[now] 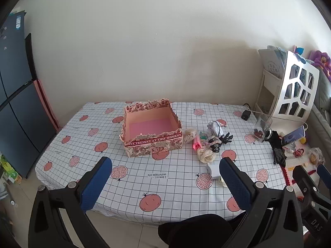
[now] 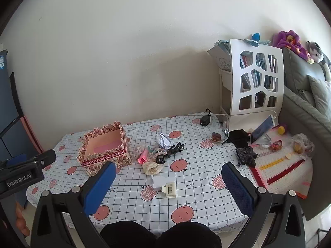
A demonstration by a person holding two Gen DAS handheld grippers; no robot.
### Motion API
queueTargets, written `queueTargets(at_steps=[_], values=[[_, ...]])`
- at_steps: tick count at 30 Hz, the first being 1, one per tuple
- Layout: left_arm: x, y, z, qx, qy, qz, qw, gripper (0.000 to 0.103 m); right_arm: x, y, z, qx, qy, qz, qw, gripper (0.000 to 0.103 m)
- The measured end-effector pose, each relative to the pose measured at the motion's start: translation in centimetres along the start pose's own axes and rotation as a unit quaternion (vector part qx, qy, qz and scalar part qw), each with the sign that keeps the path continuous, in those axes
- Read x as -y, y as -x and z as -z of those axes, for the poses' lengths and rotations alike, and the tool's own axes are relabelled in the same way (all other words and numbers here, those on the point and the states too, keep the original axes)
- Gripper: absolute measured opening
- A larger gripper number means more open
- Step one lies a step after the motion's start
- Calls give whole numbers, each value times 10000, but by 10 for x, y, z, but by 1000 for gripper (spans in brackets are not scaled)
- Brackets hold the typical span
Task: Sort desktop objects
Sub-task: 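Move both tools toward the cream hair clip and white paper card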
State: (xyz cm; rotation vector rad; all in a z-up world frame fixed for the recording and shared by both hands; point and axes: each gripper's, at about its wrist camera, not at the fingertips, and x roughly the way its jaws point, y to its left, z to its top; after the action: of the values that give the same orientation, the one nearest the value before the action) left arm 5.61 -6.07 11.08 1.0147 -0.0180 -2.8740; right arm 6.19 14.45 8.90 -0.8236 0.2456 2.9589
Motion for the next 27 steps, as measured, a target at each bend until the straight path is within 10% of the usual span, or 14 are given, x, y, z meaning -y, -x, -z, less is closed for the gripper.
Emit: queueTargets(at_steps=[27], values=[[27, -48, 26, -304, 283, 311, 9987, 103, -12, -42, 16, -448, 312, -265, 9982, 103]])
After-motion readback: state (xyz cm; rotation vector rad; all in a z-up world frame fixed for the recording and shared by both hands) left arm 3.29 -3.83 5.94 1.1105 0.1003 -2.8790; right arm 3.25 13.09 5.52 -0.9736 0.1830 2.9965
